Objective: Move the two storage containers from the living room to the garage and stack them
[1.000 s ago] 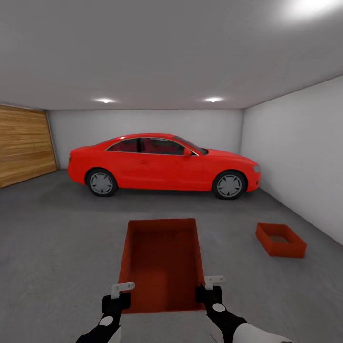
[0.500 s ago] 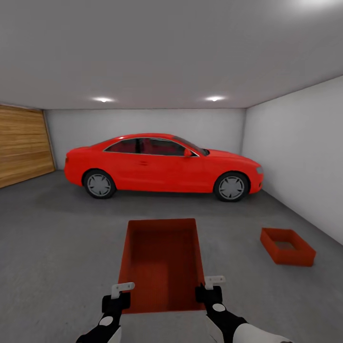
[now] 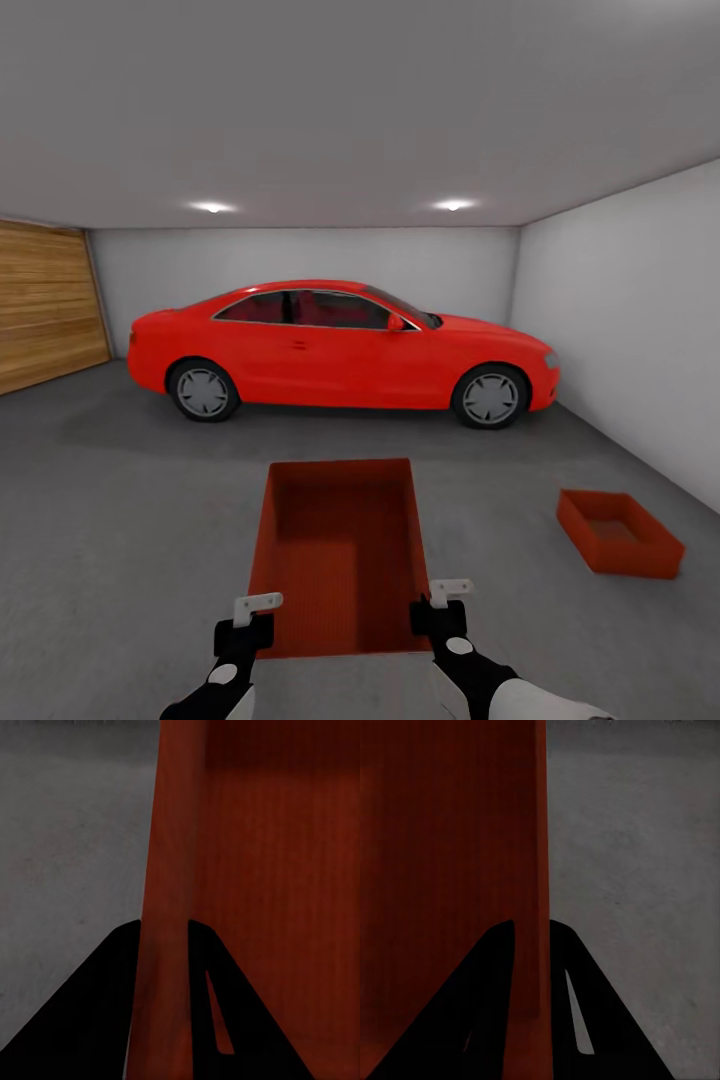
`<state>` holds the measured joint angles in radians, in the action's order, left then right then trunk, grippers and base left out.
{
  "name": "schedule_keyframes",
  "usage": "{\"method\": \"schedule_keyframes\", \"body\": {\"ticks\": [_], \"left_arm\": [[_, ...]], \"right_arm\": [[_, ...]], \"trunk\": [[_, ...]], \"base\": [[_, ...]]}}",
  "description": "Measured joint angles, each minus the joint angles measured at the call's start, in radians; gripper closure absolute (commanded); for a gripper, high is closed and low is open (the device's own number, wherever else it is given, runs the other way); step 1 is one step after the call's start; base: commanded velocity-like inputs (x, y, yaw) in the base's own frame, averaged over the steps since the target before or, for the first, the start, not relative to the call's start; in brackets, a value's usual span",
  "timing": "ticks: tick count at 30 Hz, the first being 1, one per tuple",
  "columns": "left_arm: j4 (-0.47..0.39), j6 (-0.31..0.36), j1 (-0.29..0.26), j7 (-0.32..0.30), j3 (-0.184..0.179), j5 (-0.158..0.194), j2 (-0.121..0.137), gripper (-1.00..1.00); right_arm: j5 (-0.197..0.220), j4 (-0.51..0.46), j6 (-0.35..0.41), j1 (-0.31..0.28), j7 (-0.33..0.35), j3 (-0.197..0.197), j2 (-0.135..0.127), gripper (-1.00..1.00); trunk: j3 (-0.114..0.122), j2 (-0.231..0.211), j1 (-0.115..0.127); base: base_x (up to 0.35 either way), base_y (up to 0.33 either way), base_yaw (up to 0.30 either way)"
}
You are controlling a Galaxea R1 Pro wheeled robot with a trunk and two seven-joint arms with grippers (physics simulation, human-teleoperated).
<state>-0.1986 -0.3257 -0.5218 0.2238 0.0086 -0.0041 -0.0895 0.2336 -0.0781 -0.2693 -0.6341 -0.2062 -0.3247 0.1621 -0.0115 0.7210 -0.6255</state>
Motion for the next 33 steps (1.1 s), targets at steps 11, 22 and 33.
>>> {"method": "schedule_keyframes", "body": {"ticks": [11, 22, 33], "left_arm": [[0.0, 0.0, -0.001, 0.0, -0.001, 0.0, 0.0, 1.0], [0.0, 0.0, 0.0, 0.0, 0.0, 0.0, 0.0, 1.0], [0.0, 0.001, 0.0, 0.001, -0.001, -0.001, 0.0, 1.0]], "right_arm": [[0.001, -0.001, 0.0, 0.0, 0.001, 0.0, 0.0, 1.0], [-0.001, 0.0, 0.0, 0.0, 0.0, 0.0, 0.0, 1.0], [0.0, 0.001, 0.0, 0.0, 0.001, 0.001, 0.0, 1.0]], "trunk": [[0.0, 0.0, 0.0], [0.0, 0.0, 0.0], [0.0, 0.0, 0.0]], "base": [[0.321, 0.0, 0.0], [0.321, 0.0, 0.0], [0.322, 0.0, 0.0]]}}
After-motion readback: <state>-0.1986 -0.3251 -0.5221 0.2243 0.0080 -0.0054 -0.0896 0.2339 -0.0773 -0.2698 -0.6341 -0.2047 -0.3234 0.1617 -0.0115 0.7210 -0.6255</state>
